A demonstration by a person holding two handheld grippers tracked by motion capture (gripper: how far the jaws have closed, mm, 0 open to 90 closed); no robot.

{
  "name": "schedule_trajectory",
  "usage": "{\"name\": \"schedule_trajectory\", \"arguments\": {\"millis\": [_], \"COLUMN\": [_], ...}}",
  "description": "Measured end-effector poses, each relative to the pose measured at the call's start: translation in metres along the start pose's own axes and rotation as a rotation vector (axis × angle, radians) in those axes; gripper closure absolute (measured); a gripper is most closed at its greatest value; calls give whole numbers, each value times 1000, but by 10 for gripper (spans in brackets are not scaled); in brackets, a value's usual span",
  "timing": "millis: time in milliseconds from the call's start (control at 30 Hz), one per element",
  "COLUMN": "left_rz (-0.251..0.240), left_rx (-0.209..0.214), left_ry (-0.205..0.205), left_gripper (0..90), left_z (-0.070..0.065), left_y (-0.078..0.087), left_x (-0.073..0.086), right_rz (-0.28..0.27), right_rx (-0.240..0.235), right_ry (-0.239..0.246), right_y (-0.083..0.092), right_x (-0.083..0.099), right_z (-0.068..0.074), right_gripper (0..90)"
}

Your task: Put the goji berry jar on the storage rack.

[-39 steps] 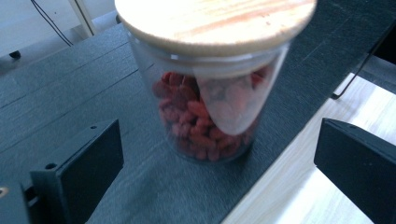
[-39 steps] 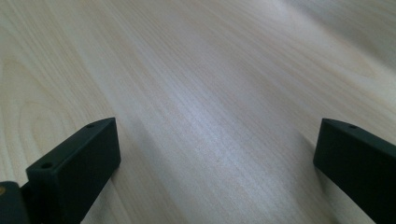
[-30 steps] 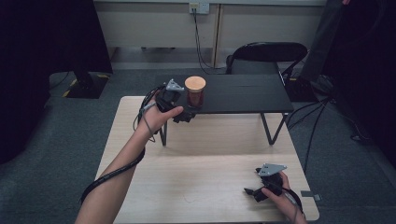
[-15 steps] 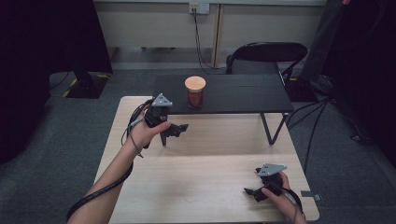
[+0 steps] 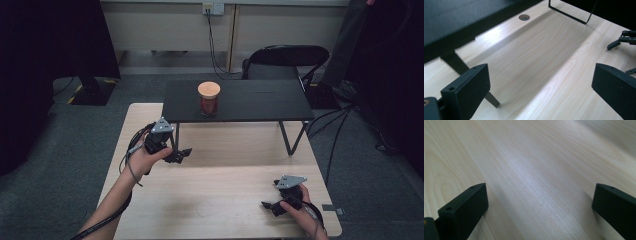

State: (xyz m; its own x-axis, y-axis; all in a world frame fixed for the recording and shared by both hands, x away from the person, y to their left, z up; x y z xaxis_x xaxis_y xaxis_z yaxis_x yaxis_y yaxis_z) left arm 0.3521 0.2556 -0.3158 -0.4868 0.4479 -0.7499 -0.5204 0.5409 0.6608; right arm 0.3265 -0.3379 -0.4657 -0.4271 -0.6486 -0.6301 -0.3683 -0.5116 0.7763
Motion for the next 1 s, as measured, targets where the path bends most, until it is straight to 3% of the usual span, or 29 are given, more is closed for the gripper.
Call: {"name": "schedule_trajectory", "arguments": {"millis": [133, 467, 833, 1000], "left_rz": [9, 24, 72, 70], "left_rx": [-16, -4, -38, -40], "left_ry": [-11, 14, 28, 49], "left_gripper": [12, 12, 15, 17], "left_z": [-2, -4, -1, 0], "left_y": [2, 0, -11, -17], "left_x": [12, 50, 84, 102], "right_rz": [0, 0, 1, 0], "right_rx": [0, 1, 4, 4], "right_ry": [0, -1, -2, -2], "right_y": [0, 0, 0, 0], "right_x": [0, 0, 0, 0], "right_z": [0, 0, 1, 1], "right_gripper": [0, 0, 0, 0]}}
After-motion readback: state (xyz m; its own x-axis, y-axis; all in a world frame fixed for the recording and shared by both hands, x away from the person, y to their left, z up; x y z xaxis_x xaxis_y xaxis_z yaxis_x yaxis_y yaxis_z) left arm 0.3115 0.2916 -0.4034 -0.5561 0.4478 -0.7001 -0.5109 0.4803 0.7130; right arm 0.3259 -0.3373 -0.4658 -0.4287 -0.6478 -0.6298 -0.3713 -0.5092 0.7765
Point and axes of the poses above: each handheld gripper's, and its own axes: y roughly backward along the jaws, x roughly out of its underside, z roughly to its left, the point moved 2 cm from there along -y, roughly forward along the jaws, and after that the axes turned 7 degrees about z, right-handed, at the moved point
